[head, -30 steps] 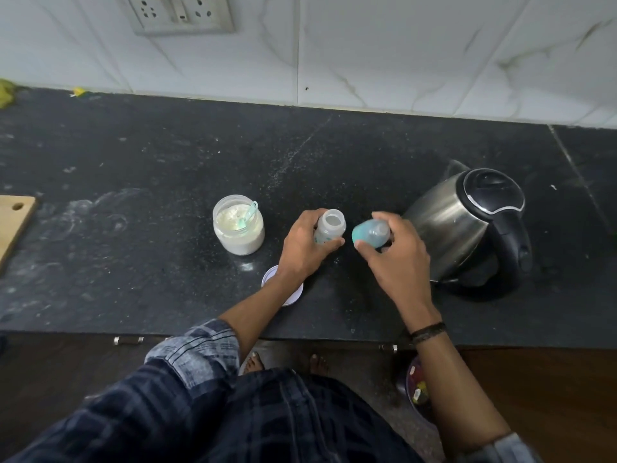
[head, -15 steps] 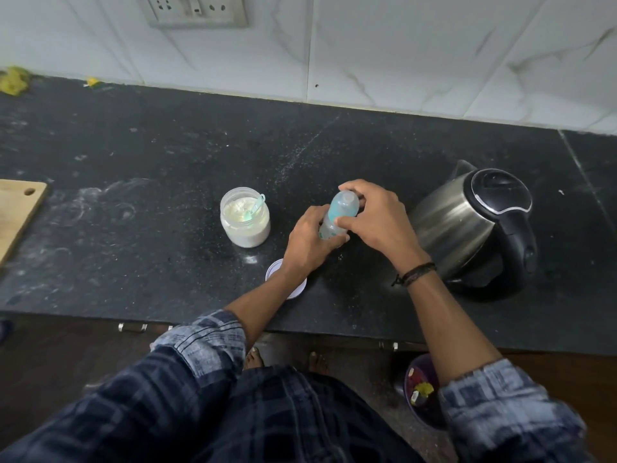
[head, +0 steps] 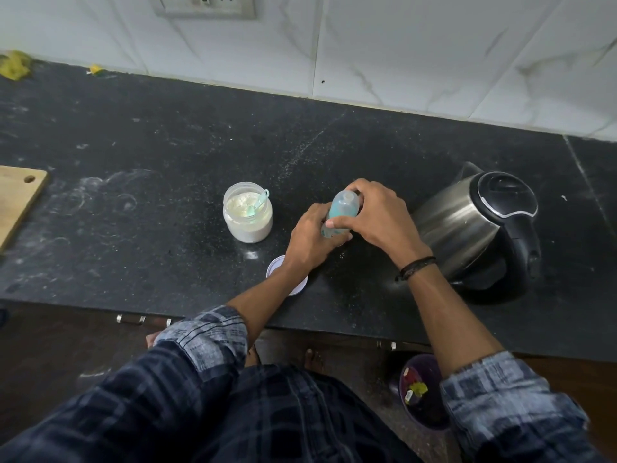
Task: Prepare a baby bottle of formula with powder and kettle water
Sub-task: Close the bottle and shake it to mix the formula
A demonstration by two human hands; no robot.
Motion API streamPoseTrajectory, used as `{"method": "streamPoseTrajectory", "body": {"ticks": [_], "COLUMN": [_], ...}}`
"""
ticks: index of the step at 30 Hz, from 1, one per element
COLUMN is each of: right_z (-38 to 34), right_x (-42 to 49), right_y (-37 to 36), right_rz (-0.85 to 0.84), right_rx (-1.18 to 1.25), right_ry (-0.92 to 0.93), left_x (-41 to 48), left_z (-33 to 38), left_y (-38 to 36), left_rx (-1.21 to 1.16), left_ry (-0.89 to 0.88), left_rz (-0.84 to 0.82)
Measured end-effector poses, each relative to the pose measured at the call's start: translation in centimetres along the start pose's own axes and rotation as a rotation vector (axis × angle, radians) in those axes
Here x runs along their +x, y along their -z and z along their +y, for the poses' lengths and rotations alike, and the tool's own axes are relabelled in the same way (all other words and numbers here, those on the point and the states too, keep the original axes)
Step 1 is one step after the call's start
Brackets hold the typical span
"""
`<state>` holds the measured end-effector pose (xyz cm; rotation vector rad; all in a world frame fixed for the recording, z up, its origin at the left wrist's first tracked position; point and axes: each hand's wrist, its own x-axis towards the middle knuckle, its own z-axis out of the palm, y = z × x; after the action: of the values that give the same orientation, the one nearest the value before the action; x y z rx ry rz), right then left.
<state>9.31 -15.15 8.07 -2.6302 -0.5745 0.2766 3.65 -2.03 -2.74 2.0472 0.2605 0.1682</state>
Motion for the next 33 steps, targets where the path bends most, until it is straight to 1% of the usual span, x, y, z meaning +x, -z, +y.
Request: {"method": "streamPoseTrajectory", "body": {"ticks": [3,10,17,23,30,33], "right_z": [0.0,-0.3,-0.2,-0.5,-0.8,-1.1], "right_x": [0.0,0.1,1.2,1.3,1.1,0.6], "right_y": [0.8,1.6,2.3,2.0,1.4,1.7], "right_rz": [-0.068,-0.121,-0.228,-0.198,-0.121,-0.117], "right_rx": [0.013,0.069,-0.006,-0.041,-0.124,-0.152], "right_ry": [0.003,-0.029,0.008,0.010,-0.052,-0.009], "left_x": [0.0,0.0,-0.1,0.1,0.0,0.0], "left_z": [-0.1,-0.2,-0.3,-0.3,-0.4,-0.4], "left_y": [0.1,0.0,0.0,0.0,0.0,0.1], "left_rx": [-0.006,-0.016,-0.029,-0.020,-0.013,-0.012], "left_ry": [-0.006,-0.011,-0.025,-0.015,-0.022,-0.026], "left_rz": [-0.007,-0.004,-0.011,-0.007,-0.010,-0.015]}}
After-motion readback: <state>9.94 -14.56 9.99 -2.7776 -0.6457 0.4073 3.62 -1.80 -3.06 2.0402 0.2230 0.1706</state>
